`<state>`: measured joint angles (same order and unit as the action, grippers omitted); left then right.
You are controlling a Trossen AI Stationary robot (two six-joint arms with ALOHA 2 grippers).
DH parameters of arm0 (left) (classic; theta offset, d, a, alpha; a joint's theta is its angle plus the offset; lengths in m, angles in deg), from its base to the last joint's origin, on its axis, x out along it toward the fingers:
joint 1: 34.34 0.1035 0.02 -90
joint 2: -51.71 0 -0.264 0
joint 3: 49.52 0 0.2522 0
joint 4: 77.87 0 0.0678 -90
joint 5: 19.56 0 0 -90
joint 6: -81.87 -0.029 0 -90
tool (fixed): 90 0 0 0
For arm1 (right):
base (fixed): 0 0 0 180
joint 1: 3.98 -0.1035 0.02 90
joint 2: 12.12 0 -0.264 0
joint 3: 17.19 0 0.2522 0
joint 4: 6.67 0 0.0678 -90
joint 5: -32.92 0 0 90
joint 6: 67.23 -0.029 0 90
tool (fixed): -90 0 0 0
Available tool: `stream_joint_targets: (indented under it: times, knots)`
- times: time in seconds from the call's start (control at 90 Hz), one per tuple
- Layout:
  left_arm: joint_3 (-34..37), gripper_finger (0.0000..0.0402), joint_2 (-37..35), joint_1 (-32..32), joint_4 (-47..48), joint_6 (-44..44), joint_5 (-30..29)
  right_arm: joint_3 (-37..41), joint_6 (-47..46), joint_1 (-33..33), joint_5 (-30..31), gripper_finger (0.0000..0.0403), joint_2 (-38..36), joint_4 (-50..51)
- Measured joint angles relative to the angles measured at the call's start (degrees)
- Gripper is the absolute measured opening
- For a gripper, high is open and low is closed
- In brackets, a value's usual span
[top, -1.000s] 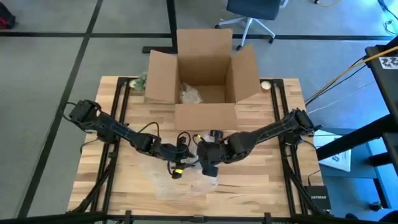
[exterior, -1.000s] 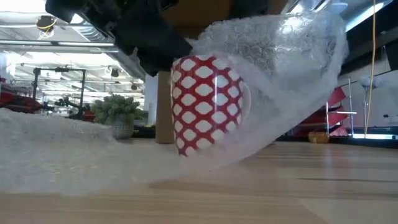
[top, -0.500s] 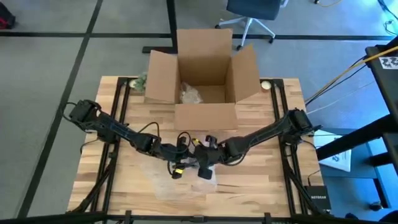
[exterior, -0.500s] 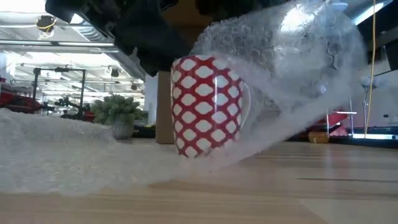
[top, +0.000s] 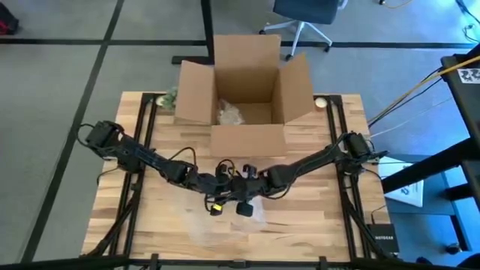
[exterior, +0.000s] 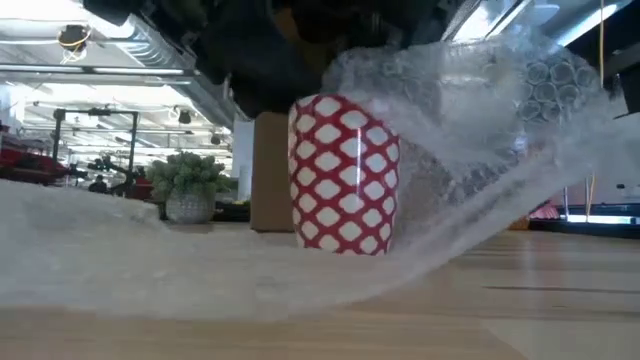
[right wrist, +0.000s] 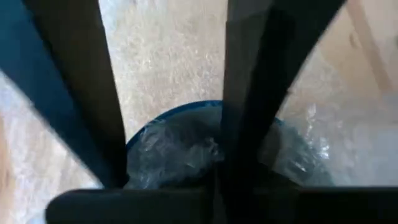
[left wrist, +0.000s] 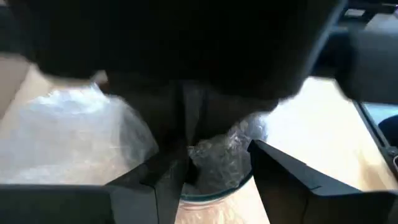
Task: Wrap mug
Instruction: Wrap the red mug with the bubble wrap
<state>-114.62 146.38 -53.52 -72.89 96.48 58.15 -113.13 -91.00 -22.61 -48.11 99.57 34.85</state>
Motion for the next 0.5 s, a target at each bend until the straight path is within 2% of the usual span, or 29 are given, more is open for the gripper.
stream_joint_targets:
  times: [0.178,0.322,0.4,0.5]
  knots:
    - [0.0,0.0164,-0.2,-0.3,-0.7,-0.2,-0.6,-7.9,0.2,-0.1,0.2,0.0001,-1.1,15.5]
    - [0.2,0.0164,-0.3,-0.4,-0.4,-0.1,-0.5,-12.7,-0.4,-0.6,0.5,0.0001,-2.8,23.5]
    - [0.2,0.0164,-0.3,-0.4,-0.7,-0.2,-0.4,-13.7,-0.9,-1.6,0.5,0.0001,-2.8,23.4]
    - [0.2,0.0164,-0.3,-0.3,-0.7,-0.1,-0.4,-13.2,-0.9,-2.6,0.7,0.0001,-2.9,18.5]
